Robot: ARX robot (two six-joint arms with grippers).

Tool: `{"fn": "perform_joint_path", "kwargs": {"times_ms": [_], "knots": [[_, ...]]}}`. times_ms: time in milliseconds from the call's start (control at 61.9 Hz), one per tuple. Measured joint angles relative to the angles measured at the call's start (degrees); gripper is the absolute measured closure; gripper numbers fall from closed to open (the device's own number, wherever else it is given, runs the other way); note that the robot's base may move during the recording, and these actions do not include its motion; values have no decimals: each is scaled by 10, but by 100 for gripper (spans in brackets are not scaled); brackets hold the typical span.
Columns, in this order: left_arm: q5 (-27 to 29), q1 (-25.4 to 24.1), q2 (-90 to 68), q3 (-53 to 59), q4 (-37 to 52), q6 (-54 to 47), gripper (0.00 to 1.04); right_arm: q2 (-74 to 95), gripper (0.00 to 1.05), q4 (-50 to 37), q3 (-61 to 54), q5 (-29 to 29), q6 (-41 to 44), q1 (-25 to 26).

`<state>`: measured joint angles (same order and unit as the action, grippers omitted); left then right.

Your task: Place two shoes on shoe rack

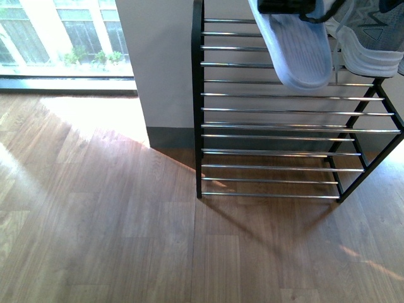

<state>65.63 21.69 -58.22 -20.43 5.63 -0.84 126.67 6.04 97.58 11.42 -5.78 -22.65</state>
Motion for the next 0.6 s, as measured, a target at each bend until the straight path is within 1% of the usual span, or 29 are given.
{"fn": "perform_joint_path", "kwargs": {"times_ms": [194, 307, 469, 598], "knots": [[0, 0, 0, 0, 0, 0, 103, 102, 103, 85, 154, 45, 25, 2], [0, 0, 0, 0, 0, 0, 103, 164, 103, 147, 246, 68, 25, 11], [0, 0, 0, 0, 0, 0, 103, 236, 103, 241, 362, 88, -4, 31], [0, 0, 0, 0, 0, 0, 103, 261, 103, 278, 421, 101, -28, 42]]}}
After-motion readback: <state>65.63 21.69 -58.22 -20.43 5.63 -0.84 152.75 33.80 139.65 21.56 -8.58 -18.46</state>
